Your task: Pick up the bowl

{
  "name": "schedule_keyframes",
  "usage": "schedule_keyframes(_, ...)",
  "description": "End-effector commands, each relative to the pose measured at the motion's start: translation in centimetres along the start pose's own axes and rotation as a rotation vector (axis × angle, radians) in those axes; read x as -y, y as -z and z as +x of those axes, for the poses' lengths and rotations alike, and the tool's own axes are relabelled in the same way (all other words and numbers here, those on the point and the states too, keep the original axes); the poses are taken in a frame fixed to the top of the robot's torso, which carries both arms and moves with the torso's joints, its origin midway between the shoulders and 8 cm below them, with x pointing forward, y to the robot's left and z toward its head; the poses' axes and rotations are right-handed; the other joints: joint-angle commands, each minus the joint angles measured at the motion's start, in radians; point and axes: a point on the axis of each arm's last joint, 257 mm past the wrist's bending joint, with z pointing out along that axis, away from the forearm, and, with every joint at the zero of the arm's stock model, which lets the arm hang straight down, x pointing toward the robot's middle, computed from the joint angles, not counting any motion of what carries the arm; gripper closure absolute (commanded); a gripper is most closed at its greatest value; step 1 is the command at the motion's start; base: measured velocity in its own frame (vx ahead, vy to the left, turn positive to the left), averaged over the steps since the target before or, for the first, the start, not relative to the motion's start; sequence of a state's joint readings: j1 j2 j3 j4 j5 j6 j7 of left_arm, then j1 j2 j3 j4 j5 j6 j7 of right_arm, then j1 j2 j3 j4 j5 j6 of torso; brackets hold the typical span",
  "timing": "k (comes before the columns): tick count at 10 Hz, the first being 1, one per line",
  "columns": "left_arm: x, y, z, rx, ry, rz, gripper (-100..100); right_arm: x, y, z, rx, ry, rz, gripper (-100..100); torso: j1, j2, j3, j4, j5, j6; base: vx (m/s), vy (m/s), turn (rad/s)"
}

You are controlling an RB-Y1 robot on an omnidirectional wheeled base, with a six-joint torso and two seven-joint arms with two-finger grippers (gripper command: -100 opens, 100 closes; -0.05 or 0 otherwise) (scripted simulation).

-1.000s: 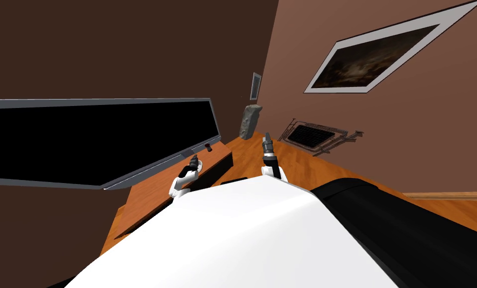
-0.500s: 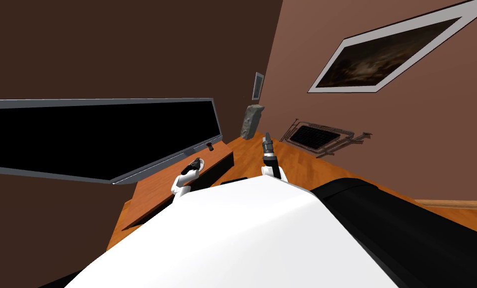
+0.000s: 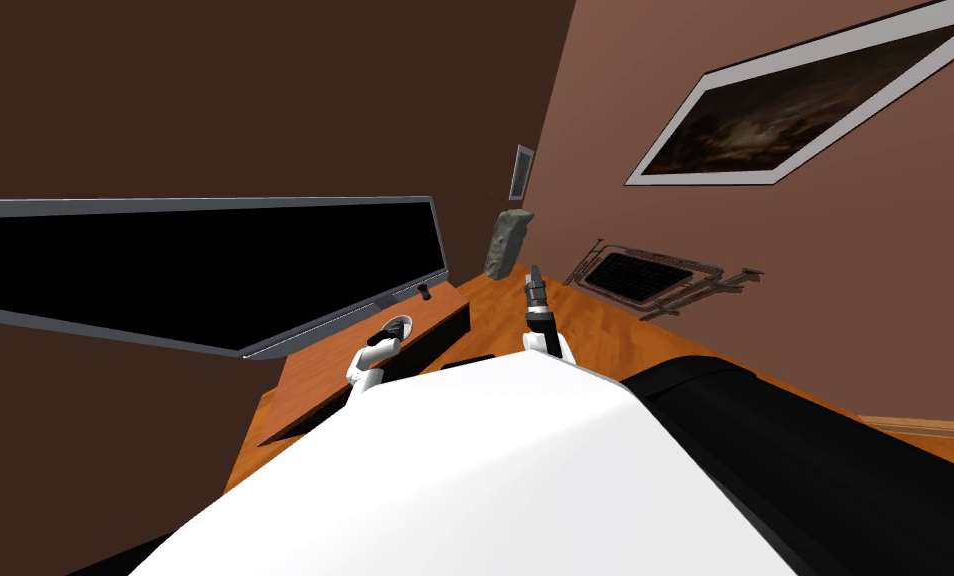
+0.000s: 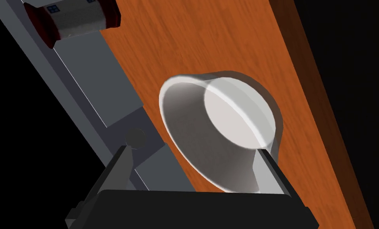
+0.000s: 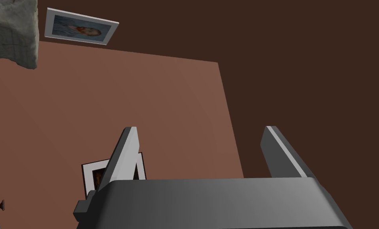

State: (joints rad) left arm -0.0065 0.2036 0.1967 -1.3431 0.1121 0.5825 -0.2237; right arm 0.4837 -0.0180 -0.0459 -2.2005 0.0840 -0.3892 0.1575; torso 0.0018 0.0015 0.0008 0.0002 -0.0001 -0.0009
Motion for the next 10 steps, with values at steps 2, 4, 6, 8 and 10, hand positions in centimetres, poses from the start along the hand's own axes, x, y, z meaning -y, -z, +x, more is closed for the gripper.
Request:
schedule_keyframes(2,-3.0,-0.8,0.8,-0.03,-0.022,-0.115,-100,0.0,0.0,0.0,0.0,0.0,0.0,0,0.001,0.0,0.0,0.0,0.0,0.0,0.005,0.046,0.105)
schedule_keyframes(4,-4.1,-1.0,0.9,-0.039,-0.03,-0.159,-100,0.0,0.0,0.0,0.0,0.0,0.0,0,0.001,-0.001,0.0,0.0,0.0,0.0,0.014,0.034,0.032)
schedule_keyframes(6,-6.1,-1.2,0.9,-0.051,-0.046,-0.232,-100,0.0,0.0,0.0,0.0,0.0,0.0,0,0.001,-0.002,-0.001,0.0,0.0,0.0,0.031,0.047,0.067)
schedule_keyframes(8,-7.8,-1.2,0.8,-0.058,-0.059,-0.291,-100,0.0,0.0,0.0,0.0,0.0,0.0,0,0.002,-0.003,-0.002,-0.001,0.0,0.0,0.056,0.055,0.047)
schedule_keyframes(10,-8.3,-1.1,0.7,-0.059,-0.062,-0.306,-100,0.0,0.0,0.0,0.0,0.0,0.0,0,0.004,-0.006,-0.003,-0.001,0.001,0.0,0.08,0.062,0.012)
